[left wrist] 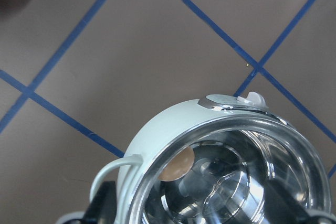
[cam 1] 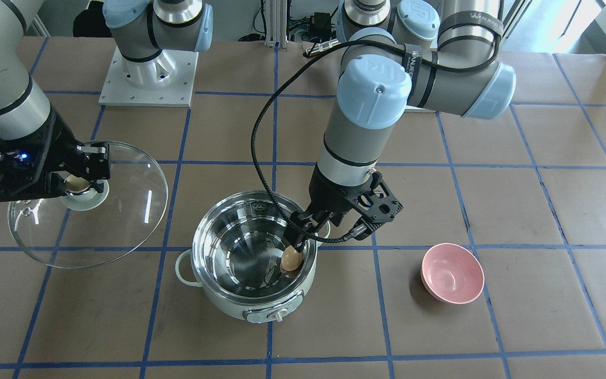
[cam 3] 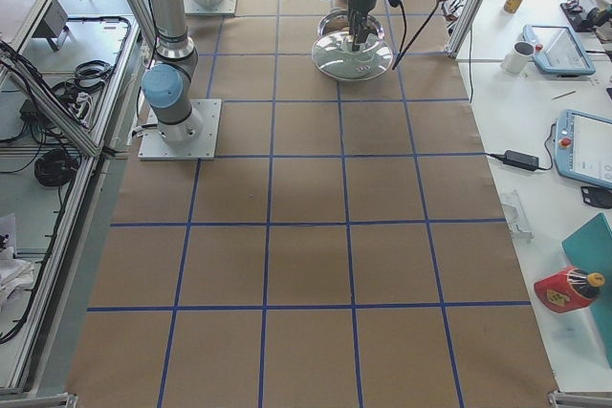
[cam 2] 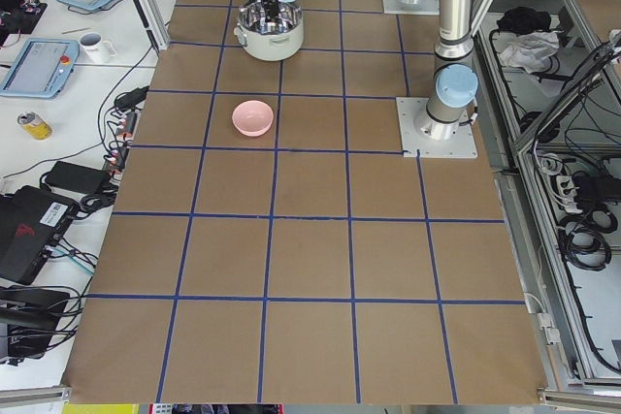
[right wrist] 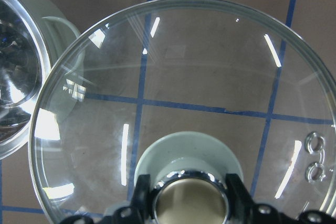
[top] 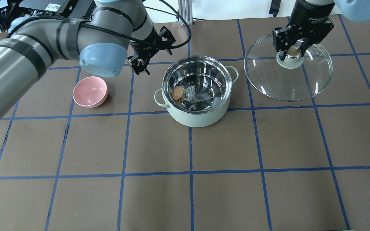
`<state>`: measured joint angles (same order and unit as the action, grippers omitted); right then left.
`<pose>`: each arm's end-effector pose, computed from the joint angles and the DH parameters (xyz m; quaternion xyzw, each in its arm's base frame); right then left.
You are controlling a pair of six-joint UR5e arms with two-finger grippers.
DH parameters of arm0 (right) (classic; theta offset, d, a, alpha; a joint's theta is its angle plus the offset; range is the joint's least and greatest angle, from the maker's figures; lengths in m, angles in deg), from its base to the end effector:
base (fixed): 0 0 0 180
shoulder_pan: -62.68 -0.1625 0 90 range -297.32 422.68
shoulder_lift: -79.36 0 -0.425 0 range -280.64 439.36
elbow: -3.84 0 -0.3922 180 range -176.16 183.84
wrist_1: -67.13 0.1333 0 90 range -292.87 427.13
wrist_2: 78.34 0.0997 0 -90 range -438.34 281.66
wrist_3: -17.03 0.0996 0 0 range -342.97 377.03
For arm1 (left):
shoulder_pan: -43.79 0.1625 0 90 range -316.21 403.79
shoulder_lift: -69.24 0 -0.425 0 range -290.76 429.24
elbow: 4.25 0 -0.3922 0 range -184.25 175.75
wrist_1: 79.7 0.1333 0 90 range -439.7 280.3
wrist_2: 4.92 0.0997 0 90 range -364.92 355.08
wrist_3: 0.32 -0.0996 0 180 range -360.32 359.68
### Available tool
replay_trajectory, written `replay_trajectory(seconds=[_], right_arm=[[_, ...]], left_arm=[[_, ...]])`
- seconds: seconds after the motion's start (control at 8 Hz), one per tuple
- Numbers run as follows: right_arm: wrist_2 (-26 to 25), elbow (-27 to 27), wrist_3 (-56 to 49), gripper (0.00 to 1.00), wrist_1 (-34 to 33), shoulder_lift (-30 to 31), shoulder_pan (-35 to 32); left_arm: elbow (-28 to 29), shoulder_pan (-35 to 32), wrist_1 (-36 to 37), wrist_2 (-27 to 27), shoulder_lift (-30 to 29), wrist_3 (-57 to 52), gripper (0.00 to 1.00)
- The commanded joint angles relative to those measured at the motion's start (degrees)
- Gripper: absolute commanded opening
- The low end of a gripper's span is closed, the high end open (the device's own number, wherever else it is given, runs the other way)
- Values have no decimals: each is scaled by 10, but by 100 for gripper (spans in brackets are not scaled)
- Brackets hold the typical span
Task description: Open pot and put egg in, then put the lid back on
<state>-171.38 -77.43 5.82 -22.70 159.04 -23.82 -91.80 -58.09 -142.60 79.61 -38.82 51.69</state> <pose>0.0933 -0.5715 0.4673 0.0676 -0.9972 -0.0186 0.0243 -0.2688 -0.5841 0.3837 0.3365 -0.9352 0.0597 0.0932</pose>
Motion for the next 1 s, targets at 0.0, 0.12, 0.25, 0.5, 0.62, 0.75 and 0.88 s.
replay_trajectory(seconds=[0.0, 0.12, 0.25, 0.5, 0.62, 0.75, 0.88], right_arm=[[1, 8, 49, 0, -11, -1, -81], [1, 9, 49, 0, -35, -7, -121], [7, 10, 49, 0, -47, -15, -142], [7, 17, 48, 0, -92, -50, -196], [11, 36, 38, 0, -105, -81, -205], [34, 53, 34, 0, -104, -102, -206], [38, 61, 24, 0, -104, -116, -207]], left_arm=[[4, 91, -113, 0, 73, -113, 100], [9, 126, -158, 19, 93, -142, 100], [14, 150, -180, 30, 112, -238, 100], [15, 195, -219, 44, 134, -408, 100], [15, 205, -229, 75, 141, -452, 100], [14, 200, -231, 105, 151, -456, 100], [12, 200, -233, 103, 153, -456, 100]])
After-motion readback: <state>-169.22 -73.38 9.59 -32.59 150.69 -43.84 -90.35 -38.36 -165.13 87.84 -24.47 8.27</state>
